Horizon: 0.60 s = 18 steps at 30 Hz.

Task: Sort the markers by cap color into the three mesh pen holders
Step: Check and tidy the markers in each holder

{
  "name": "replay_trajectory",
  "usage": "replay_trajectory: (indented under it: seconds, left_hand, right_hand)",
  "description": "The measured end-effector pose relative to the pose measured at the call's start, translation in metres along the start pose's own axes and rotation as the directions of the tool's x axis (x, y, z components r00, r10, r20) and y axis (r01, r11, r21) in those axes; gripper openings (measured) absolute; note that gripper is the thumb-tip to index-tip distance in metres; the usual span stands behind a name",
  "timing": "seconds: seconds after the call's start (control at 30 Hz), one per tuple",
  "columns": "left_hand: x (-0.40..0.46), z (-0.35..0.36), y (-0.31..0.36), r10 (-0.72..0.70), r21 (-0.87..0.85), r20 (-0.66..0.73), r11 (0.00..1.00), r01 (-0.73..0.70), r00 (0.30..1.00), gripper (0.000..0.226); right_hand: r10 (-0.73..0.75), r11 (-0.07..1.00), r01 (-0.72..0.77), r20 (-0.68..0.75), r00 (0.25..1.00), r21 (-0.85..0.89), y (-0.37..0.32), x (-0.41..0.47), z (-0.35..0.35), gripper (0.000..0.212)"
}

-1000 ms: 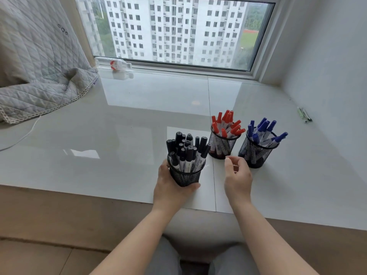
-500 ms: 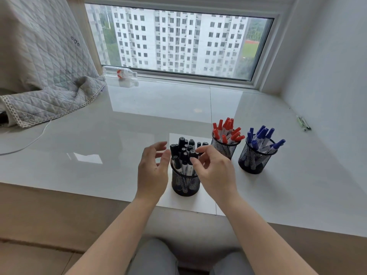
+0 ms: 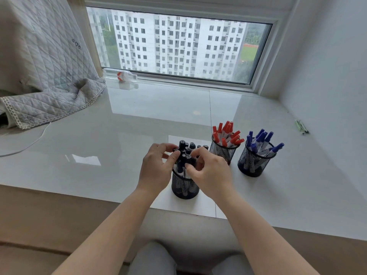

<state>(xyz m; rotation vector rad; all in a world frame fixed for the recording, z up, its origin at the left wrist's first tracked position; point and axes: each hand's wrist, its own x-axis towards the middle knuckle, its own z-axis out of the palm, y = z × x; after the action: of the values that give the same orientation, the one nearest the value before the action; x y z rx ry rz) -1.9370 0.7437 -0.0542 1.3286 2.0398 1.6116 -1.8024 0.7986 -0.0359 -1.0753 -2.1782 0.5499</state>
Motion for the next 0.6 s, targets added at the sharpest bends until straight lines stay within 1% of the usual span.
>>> replay_trajectory:
  seconds: [0.07, 0.17, 0.23, 0.3, 0.37, 0.43, 0.5, 0.6]
  left_hand:
    - [0.002, -0.001, 0.002, 0.016, 0.005, 0.005, 1.0, -0.016, 1.0, 0.013]
    - [0.008, -0.002, 0.01, 0.058, 0.022, 0.033, 0.998, -0.059, 0.998, 0.015]
    - [0.014, -0.004, 0.016, 0.11, 0.061, 0.081, 0.992, -0.115, 0.991, 0.011]
    - [0.018, -0.005, 0.021, 0.19, 0.156, 0.165, 0.964, -0.216, 0.968, 0.011]
    - [0.021, -0.006, 0.024, 0.259, 0.265, 0.263, 0.907, -0.328, 0.929, 0.015]
    - [0.024, -0.007, 0.027, 0.281, 0.346, 0.335, 0.851, -0.395, 0.899, 0.018]
    - [0.026, -0.008, 0.031, 0.284, 0.4, 0.376, 0.809, -0.431, 0.882, 0.019]
    - [0.028, -0.008, 0.034, 0.274, 0.443, 0.407, 0.775, -0.451, 0.871, 0.017]
  right_hand:
    - [0.007, 0.999, -0.007, -0.009, 1.0, 0.032, 0.002, 0.0, -0.002, 0.014]
    - [0.038, 0.989, -0.035, -0.018, 0.999, 0.147, 0.005, -0.001, -0.006, 0.008]
    - [0.073, 0.978, -0.068, -0.022, 0.997, 0.195, 0.006, -0.002, -0.008, 0.008]
    - [0.094, 0.974, -0.089, -0.015, 0.995, 0.211, 0.007, -0.003, -0.008, 0.01]
    - [0.091, 0.978, -0.09, 0.004, 0.996, 0.187, 0.01, -0.004, -0.008, 0.009]
    - [0.073, 0.989, -0.075, 0.023, 0.997, 0.124, 0.013, -0.004, -0.008, 0.011]
    - [0.057, 0.997, -0.059, 0.029, 0.998, 0.056, 0.015, -0.004, -0.008, 0.016]
    - [0.027, 0.997, -0.021, 0.073, 0.997, -0.074, 0.015, -0.004, -0.009, 0.015]
